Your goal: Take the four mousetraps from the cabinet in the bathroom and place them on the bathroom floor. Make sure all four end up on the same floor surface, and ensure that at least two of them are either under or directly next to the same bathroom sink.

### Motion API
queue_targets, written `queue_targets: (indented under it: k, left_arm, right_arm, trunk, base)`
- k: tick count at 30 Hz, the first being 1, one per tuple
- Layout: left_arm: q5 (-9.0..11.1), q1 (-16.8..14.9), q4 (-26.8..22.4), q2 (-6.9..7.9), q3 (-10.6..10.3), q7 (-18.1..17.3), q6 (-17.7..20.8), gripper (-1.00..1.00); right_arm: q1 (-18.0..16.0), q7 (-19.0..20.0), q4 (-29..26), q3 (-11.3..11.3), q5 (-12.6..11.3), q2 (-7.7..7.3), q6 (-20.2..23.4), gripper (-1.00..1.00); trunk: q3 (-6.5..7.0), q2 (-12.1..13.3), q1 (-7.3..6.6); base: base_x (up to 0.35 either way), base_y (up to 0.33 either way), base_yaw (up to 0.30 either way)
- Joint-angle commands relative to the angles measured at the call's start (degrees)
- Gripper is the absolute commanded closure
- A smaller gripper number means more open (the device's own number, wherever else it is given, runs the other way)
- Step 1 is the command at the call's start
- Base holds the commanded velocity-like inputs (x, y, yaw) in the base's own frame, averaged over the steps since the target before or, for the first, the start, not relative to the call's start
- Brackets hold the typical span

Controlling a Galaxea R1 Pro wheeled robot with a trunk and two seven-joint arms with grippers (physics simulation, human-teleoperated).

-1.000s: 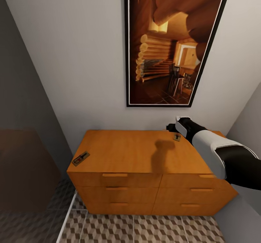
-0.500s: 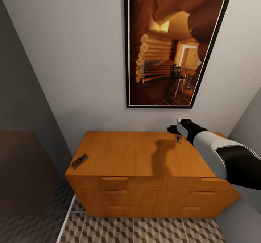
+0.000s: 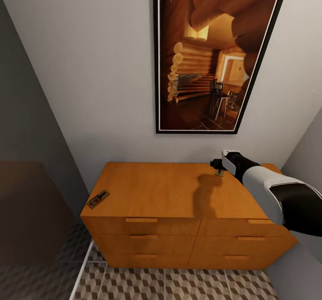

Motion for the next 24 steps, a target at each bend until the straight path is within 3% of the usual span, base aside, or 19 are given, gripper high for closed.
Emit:
queue_targets:
  k: [1, 16, 24]
  left_arm:
    - [0.53, -0.04, -0.01, 0.03, -0.50, 0.26, -0.16, -1.00]
    - [0.53, -0.05, 0.00, 0.03, -0.50, 0.26, -0.18, -1.00]
    - [0.53, -0.05, 0.00, 0.03, -0.50, 0.26, -0.17, -1.00]
  right_arm:
    - [0.04, -0.09, -0.12, 0.48, -0.62, -0.13, 0.31, -1.00]
    - [0.31, 0.32, -0.15, 0.49, -0.74, -0.58, -0.02, -1.00]
    - [0.39, 0.34, -0.08, 0.48, -0.73, -0.58, -2.81, -1.00]
  trunk:
    - [-0.11, -0.12, 0.03]
    - [-0.11, -0.12, 0.03]
    - [-0.11, -0.12, 0.03]
  base:
    - [0.000, 0.000, 0.000]
    - [0.000, 0.000, 0.000]
    - [0.000, 0.000, 0.000]
